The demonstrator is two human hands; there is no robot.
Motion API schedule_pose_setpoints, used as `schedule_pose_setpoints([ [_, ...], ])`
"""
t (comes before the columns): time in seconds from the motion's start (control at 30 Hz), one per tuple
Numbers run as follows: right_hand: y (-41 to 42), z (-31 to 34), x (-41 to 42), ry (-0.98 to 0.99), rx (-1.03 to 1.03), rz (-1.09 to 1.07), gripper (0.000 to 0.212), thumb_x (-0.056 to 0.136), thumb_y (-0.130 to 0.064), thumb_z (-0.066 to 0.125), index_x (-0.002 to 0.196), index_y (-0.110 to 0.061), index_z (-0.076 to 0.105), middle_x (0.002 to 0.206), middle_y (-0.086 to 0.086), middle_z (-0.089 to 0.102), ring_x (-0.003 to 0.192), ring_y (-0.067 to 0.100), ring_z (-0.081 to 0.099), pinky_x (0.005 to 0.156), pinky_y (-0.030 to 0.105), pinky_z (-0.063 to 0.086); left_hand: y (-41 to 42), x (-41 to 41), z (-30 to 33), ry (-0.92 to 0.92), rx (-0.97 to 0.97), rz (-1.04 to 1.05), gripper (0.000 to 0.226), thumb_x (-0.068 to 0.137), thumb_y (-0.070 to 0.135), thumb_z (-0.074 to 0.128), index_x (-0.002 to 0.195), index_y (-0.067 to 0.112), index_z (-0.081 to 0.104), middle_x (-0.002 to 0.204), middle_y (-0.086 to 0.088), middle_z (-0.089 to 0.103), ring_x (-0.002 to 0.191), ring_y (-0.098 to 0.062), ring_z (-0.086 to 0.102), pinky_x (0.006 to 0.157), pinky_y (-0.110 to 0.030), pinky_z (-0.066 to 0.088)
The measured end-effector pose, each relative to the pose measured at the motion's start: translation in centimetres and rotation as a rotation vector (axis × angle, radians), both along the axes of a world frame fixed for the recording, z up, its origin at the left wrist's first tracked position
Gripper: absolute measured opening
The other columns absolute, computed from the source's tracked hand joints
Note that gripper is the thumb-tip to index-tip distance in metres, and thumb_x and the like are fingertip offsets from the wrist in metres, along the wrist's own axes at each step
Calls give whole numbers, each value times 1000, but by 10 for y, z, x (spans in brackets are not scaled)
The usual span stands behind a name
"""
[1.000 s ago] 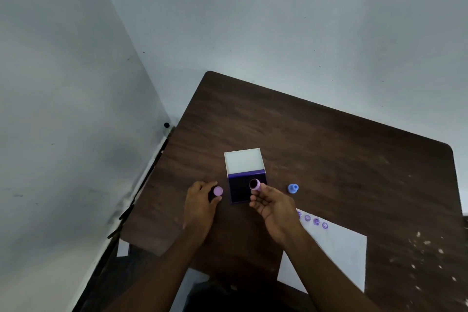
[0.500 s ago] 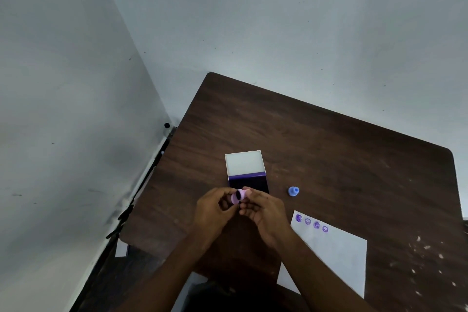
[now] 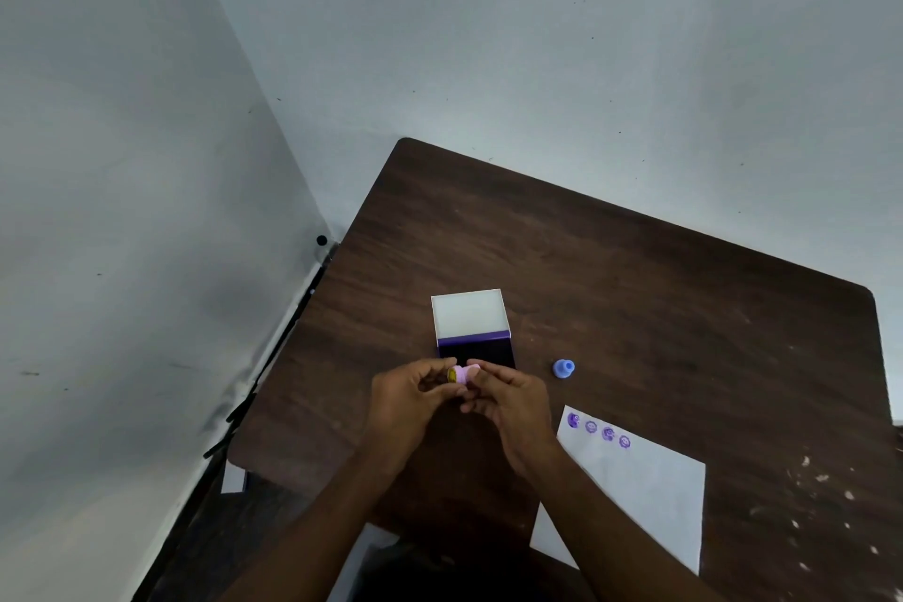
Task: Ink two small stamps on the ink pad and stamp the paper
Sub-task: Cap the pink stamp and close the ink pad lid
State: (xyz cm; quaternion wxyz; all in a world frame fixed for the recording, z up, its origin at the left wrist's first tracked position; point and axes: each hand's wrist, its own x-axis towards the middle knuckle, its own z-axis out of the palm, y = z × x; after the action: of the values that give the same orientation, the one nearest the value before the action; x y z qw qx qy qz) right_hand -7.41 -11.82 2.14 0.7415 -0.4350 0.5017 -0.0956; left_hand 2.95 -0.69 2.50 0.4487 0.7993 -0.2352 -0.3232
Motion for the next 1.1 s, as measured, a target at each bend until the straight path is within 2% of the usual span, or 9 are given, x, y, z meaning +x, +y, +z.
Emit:
schedule_pose_setpoints([
  [0.17, -4, 1, -1, -21, 13, -31, 10, 80, -12, 72, 78, -21, 77, 81, 10, 77, 77, 30, 74, 62, 31, 61, -4, -2, -1, 37, -21, 48, 34, 74, 24, 80, 107, 23, 72, 95, 15, 72, 84, 10, 65, 79, -7, 49],
  [0.3, -6, 1, -2, -74, 35, -47, 13, 79, -14, 72, 92, -11, 75, 89, 15, 76, 81, 32, 73, 68, 34, 62, -9, -4, 0, 80, -13, 94, 23, 73, 22, 80, 91, 33, 71, 69, 38, 64, 77, 21, 60, 66, 3, 42],
  [0.37, -8, 1, -1, -74, 37, -40, 15, 80, -13, 72, 94, -9, 74, 90, 15, 76, 82, 32, 73, 69, 36, 62, -10, -5, 1, 87, -19, 92, 27, 73, 23, 80, 82, 42, 65, 69, 46, 60, 75, 23, 58, 64, 4, 40],
  [0.53, -18, -2, 1, -6, 96, -12, 24, 83, -9, 69, 104, 3, 69, 95, 24, 73, 83, 36, 69, 78, 43, 58, -15, -1, 0, 92, -63, 71, 29, 70, 19, 83, 87, 38, 70, 76, 31, 70, 79, 11, 65, 70, -3, 47],
  [0.63, -20, -5, 1, -5, 109, -15, 26, 83, -9, 69, 106, 3, 69, 95, 23, 73, 85, 37, 70, 80, 44, 58, -18, 2, 0, 99, -89, 31, 28, 73, 19, 81, 98, 30, 73, 90, 18, 73, 85, 6, 67, 77, -9, 51],
  [0.73, -20, -5, 1, -23, 122, -61, 23, 82, -10, 70, 104, -1, 70, 92, 20, 75, 81, 33, 72, 72, 38, 60, -23, 3, 3, 114, -98, 24, 27, 75, 24, 80, 101, 27, 73, 89, 21, 71, 86, 7, 66, 73, -5, 48],
  [0.9, -24, -7, 1, -26, 176, -116, 21, 85, -9, 67, 104, 0, 69, 94, 24, 73, 80, 31, 72, 70, 37, 59, -29, 5, 0, 85, -81, 25, 36, 74, 16, 80, 108, 22, 71, 92, 25, 68, 86, 13, 64, 73, 0, 44],
  [1.0, -27, -5, 1, -37, 173, -119, 20, 86, -9, 66, 103, 1, 69, 95, 23, 73, 78, 29, 72, 68, 37, 59, -32, 5, -2, 83, -83, 13, 39, 73, 14, 81, 110, 19, 71, 98, 14, 73, 88, 7, 67, 79, -5, 48],
  [1.1, -29, -5, 1, -51, 167, -130, 16, 86, -9, 66, 99, -2, 71, 92, 21, 74, 75, 28, 72, 66, 35, 58, -35, 5, -3, 106, -81, 7, 42, 73, 16, 82, 113, 20, 70, 98, 15, 71, 90, 7, 67, 81, -6, 48],
])
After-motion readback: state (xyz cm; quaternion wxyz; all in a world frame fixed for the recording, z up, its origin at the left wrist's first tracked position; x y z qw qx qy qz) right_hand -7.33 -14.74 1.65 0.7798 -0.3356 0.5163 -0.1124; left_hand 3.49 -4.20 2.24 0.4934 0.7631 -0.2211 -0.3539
